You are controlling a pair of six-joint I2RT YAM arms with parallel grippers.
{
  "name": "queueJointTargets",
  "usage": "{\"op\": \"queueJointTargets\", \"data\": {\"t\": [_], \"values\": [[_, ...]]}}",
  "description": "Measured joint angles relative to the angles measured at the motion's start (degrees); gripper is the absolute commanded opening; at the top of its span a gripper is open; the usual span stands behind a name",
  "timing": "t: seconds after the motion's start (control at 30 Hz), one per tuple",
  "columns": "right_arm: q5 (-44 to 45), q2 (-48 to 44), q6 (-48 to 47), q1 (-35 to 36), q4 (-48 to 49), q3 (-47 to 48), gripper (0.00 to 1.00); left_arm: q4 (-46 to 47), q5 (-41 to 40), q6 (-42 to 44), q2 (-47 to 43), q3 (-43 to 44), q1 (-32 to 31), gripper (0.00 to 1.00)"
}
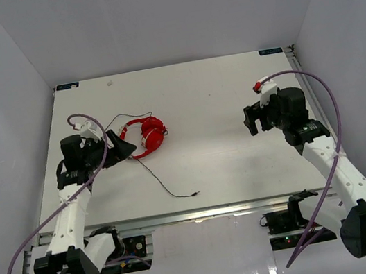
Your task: Wrap the headphones
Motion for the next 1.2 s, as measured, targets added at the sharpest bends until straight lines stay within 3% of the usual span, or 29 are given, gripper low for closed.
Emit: {"op": "queueJointTargets", "data": {"t": [0.17,0.4,0.5,0.87,1.1,1.2], "values": [[-12.77,-1.57,-12.34,-0.23,-2.06,-0.74,0.92,-3.27,-8.40,-2.06,11.99,3.10,0.01,0.66],[-27.64,-0.11,-20.19,-0.22,-4.68,-2.35,0.91,-8.93,-16.66,-1.00,31.92,17.79,-0.72,0.63],[-29.63,-0.09,-21.09,-0.22,-4.72,-2.97,0.92,-11.83,-20.77,0.91,37.86,23.85,-2.66,0.57],[-32.06,0.48,-21.30,-0.22,-4.45,-3.56,0.91,-17.39,-36.25,5.54,54.34,41.21,-12.57,0.49],[-32.16,-0.22,-21.54,-0.22,-4.34,-4.72,0.91,-18.72,-42.37,6.35,56.89,44.03,-14.60,0.51],[-32.45,-0.21,-21.56,-0.22,-4.31,-4.88,0.91,-18.29,-42.16,6.69,55.65,43.68,-14.62,0.58]]}}
